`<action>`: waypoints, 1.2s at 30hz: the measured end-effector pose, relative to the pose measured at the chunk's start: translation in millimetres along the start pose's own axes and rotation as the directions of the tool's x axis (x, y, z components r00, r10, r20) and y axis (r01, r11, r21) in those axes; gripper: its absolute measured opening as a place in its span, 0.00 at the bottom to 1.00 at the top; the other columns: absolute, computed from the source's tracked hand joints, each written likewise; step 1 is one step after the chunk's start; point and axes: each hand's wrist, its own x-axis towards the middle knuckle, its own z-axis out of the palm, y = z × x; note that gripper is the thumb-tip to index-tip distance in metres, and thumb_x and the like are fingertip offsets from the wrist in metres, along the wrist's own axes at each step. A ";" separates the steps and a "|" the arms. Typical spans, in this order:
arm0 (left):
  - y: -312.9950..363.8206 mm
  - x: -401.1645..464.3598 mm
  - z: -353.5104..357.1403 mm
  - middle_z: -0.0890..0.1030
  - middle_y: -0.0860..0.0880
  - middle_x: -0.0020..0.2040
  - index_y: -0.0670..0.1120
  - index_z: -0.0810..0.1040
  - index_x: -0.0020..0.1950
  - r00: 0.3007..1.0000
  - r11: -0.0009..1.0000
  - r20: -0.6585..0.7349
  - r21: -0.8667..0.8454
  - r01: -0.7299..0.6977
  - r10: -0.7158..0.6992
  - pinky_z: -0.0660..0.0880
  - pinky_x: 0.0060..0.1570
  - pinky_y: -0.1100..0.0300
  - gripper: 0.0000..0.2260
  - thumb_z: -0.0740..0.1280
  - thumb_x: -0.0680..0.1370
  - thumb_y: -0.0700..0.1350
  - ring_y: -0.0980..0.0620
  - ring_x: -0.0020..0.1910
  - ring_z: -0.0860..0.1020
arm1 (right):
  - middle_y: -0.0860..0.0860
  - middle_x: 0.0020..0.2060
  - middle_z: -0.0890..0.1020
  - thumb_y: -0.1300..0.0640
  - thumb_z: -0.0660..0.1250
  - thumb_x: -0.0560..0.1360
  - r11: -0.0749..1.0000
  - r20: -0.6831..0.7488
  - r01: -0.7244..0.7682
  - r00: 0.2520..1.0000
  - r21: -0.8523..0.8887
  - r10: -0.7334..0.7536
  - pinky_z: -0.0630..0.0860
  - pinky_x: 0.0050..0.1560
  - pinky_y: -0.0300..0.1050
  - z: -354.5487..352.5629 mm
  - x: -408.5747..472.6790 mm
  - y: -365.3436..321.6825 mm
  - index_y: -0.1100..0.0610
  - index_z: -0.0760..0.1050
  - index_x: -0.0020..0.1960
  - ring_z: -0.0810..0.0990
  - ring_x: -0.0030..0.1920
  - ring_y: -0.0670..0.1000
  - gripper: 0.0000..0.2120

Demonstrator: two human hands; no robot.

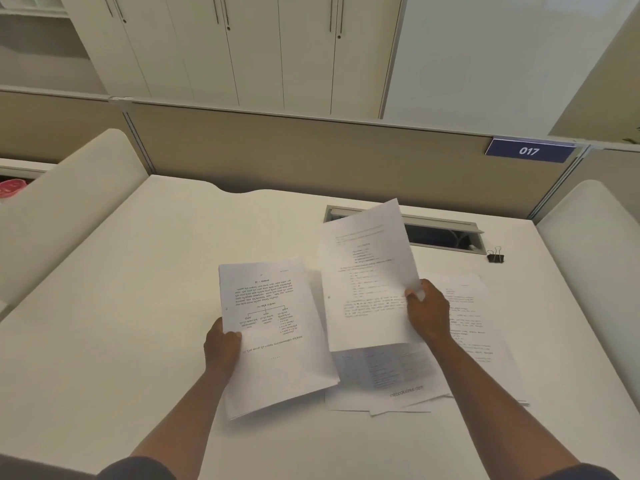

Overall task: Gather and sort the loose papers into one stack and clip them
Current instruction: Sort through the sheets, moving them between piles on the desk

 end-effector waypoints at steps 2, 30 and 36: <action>2.9 -3.2 5.6 0.78 0.47 0.51 0.50 0.73 0.53 1.000 1.000 0.002 -0.028 0.005 -0.005 0.76 0.51 0.50 0.14 0.60 0.70 0.37 0.41 0.48 0.77 | 0.59 0.63 0.77 0.55 0.62 0.79 1.000 0.084 -0.005 0.996 -0.006 0.006 0.71 0.62 0.50 5.9 -1.1 -0.6 0.63 0.71 0.66 0.75 0.62 0.61 0.19; 10.4 -30.4 51.8 0.78 0.47 0.56 0.50 0.71 0.58 0.990 0.992 0.123 -0.111 -0.053 0.067 0.76 0.55 0.47 0.16 0.59 0.76 0.33 0.41 0.53 0.77 | 0.58 0.63 0.69 0.42 0.67 0.73 0.796 0.158 -0.116 0.953 -0.594 0.257 0.70 0.61 0.59 14.3 -17.1 66.4 0.56 0.61 0.67 0.70 0.64 0.60 0.30; 11.8 -28.5 51.6 0.78 0.47 0.55 0.49 0.71 0.58 0.993 0.993 0.103 -0.109 -0.044 0.056 0.75 0.54 0.49 0.16 0.58 0.76 0.32 0.41 0.52 0.77 | 0.58 0.61 0.74 0.45 0.74 0.69 0.869 0.145 -0.213 0.941 -0.447 0.305 0.71 0.62 0.58 14.4 -10.6 89.2 0.59 0.64 0.66 0.73 0.63 0.60 0.34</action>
